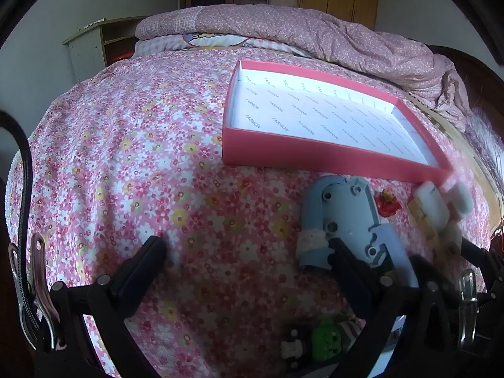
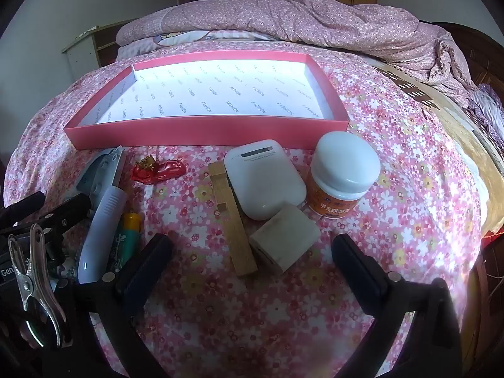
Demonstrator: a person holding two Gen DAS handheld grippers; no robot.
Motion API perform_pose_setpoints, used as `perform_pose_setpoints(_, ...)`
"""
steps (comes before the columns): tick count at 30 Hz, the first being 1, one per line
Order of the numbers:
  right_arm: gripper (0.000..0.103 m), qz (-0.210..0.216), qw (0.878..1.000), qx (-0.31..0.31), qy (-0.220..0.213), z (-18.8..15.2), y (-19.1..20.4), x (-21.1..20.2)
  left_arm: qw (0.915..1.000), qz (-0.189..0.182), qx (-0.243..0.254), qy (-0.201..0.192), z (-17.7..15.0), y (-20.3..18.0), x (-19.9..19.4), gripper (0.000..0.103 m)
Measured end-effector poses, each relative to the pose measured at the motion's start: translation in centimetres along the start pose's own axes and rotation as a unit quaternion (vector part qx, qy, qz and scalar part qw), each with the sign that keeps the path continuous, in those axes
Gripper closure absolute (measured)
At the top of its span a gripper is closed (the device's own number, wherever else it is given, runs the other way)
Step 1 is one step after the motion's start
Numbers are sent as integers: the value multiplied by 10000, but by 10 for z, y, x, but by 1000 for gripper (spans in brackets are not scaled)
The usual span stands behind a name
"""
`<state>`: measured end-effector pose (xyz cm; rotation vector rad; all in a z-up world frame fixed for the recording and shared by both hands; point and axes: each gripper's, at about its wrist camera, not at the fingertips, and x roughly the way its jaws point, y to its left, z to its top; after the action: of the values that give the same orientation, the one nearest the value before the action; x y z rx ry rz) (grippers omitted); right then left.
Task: Organize rigid objects
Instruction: 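Grasp the light-blue oval object with the left gripper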
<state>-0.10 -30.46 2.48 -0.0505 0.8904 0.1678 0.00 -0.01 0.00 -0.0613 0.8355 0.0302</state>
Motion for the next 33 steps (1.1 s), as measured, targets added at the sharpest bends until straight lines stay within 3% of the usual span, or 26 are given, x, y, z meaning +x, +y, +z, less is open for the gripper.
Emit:
perform_pose_setpoints(22, 0, 55, 10000, 28, 1, 0, -1, 1, 10000, -26, 60, 12, 0, 0, -2, 2)
perform_pose_setpoints(27, 4, 243, 9997, 11, 55, 1, -5, -10, 9994, -54, 343, -85, -6, -4, -30, 7)
perform_pose_setpoints(33, 7, 490, 9988, 44, 34, -4, -9, -25, 9976, -360, 478, -352, -5, -4, -66, 7)
